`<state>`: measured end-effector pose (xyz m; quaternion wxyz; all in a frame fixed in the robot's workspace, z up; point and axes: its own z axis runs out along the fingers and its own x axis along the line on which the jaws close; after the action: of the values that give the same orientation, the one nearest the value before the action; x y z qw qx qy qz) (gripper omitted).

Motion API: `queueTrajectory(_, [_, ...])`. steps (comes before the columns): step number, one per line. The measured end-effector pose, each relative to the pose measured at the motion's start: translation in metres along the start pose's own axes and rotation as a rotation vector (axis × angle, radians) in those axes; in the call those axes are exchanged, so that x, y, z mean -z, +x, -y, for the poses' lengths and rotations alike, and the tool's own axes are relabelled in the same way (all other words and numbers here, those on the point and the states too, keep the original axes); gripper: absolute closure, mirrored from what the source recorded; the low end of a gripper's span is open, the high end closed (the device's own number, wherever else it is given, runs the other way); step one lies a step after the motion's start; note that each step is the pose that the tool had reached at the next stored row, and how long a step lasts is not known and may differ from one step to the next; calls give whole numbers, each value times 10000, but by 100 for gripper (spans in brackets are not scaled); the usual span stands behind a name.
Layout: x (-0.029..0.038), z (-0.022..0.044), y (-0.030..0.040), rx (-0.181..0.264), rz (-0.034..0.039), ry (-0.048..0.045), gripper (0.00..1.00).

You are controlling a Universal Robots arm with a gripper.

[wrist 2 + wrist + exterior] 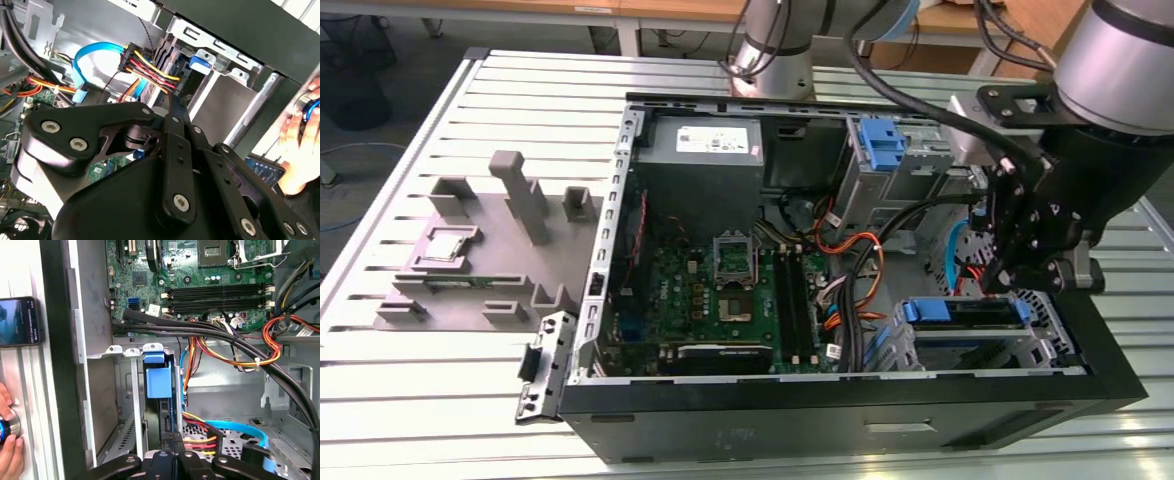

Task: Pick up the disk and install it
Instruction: 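Insert the second disk wire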

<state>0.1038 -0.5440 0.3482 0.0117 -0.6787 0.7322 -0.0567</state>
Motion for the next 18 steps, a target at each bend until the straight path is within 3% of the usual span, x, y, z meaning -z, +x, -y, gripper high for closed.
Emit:
queueTrajectory(5, [99,-1,-1,-2,12,-2,90])
queueTrajectory(11, [113,-136,10,-6,59,0,90])
queueTrajectory(18, [195,-140,-63,-5,60,0,90])
